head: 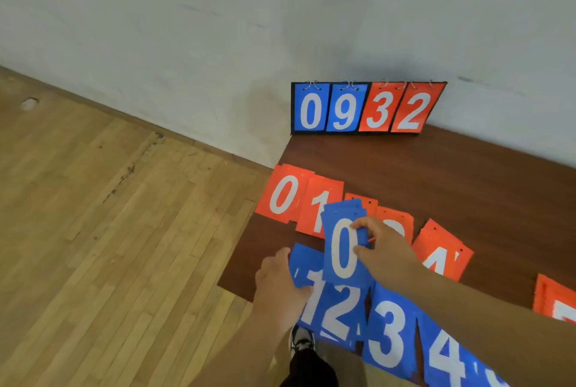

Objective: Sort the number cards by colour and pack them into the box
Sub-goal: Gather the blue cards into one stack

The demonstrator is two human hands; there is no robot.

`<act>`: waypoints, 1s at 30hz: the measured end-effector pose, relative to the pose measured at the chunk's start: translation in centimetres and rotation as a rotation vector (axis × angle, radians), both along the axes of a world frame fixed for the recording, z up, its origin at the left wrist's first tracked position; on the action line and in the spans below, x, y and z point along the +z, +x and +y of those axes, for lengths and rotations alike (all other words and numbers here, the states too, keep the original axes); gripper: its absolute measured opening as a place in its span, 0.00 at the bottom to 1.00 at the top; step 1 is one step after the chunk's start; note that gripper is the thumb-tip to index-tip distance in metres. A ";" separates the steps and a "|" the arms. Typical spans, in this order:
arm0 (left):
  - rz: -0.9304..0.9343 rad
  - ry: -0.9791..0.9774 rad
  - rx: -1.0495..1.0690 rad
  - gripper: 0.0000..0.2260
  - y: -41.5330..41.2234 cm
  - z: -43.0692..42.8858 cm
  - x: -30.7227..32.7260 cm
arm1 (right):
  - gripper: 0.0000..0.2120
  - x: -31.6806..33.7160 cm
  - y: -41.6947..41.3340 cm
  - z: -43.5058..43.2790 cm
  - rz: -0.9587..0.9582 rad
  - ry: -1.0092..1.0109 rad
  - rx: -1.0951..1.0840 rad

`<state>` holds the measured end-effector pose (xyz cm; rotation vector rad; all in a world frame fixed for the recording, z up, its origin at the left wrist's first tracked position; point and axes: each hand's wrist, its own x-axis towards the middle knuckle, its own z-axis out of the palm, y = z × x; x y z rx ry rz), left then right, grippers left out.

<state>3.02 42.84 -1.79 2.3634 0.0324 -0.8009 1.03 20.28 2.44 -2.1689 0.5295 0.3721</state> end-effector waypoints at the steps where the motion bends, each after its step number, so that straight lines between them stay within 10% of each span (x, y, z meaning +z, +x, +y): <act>1: -0.018 0.073 -0.069 0.36 -0.7 -0.8 -0.2 | 0.16 -0.1 -1.1 -0.8 0.012 -0.003 -0.021; 7: -0.053 0.231 -0.150 0.39 -2.5 -2.4 -1.2 | 0.17 -1.1 -6.6 -3.3 0.062 0.031 -0.078; 18: 0.065 -0.192 0.166 0.28 -2.6 -1.0 0.3 | 0.15 -0.8 -10.3 -4.4 0.069 0.096 -0.140; 30: -0.124 -0.147 0.187 0.31 -2.2 0.5 4.9 | 0.15 0.9 -8.8 -3.2 0.008 0.143 -0.148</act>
